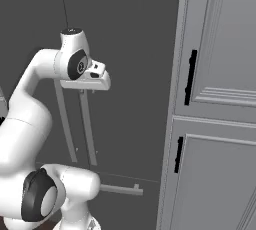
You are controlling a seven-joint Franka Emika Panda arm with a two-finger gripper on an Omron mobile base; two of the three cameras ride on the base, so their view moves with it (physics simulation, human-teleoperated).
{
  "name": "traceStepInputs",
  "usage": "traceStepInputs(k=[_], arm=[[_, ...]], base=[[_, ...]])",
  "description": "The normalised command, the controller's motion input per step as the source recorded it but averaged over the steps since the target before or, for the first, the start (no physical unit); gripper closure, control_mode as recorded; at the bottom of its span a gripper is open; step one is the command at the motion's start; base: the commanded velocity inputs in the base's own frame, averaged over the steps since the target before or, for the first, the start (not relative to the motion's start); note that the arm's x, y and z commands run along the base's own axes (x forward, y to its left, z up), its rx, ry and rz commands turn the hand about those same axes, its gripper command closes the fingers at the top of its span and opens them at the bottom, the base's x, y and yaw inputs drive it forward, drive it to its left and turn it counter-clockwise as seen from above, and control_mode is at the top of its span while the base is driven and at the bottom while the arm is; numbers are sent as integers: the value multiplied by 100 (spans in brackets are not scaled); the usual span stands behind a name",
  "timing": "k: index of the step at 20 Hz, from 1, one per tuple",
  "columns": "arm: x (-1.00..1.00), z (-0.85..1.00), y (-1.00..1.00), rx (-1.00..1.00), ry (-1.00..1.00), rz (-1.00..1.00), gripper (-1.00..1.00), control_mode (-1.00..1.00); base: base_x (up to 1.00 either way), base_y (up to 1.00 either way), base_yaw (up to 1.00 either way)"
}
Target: Grab a lemon wedge from the fridge and one ice cube from the ice bowl, and put them in the glass of lemonade.
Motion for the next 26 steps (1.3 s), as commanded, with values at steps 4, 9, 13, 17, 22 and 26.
traceStepInputs(k=[4, 9, 13, 17, 22, 26], arm=[[-2, 0, 13, -1, 0, 0, -100, -100], [-4, -1, 25, -4, 0, 0, -100, 100], [0, 0, 0, 0, 0, 0, -100, 100], [0, 0, 0, 0, 0, 0, -100, 100], [0, 0, 0, 0, 0, 0, -100, 100], [0, 0, 0, 0, 0, 0, -100, 100]], base=[[0, 0, 0], [-29, -1, 0], [-81, 0, 0], [-54, 1, 0], [-39, 22, 0], [-6, 39, 0]])
